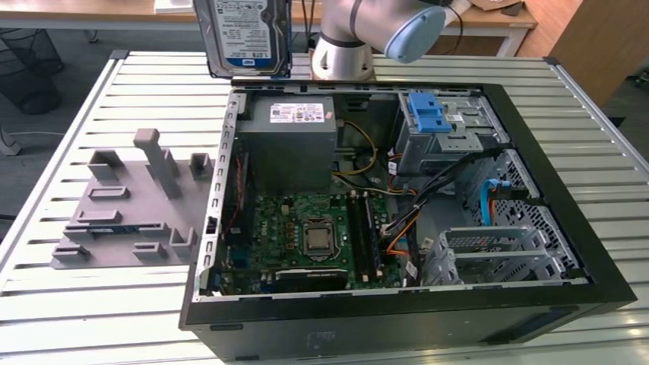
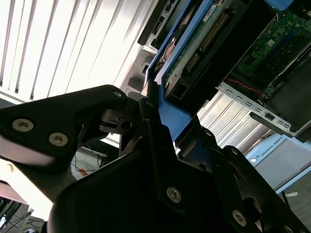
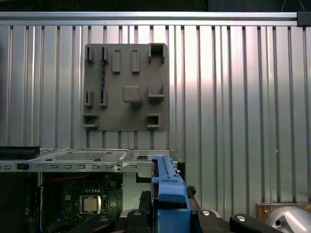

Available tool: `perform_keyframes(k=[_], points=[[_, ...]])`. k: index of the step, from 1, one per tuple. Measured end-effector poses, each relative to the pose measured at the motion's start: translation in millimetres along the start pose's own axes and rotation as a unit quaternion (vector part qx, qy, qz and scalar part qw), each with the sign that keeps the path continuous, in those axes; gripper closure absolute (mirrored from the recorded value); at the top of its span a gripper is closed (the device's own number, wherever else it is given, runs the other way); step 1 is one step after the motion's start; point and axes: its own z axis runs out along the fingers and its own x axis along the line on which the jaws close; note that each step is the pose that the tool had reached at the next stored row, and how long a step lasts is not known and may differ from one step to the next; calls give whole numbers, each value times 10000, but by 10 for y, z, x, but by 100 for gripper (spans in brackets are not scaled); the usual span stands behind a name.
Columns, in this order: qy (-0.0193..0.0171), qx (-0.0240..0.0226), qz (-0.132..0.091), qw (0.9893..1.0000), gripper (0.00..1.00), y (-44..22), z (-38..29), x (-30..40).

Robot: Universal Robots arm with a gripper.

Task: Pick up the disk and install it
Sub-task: 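Pick up the disk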

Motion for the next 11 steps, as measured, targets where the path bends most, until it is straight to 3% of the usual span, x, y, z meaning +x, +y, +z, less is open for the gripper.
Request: perform_keyframes(k=[11], points=[[0, 0, 0, 10000, 63, -29, -1, -1]])
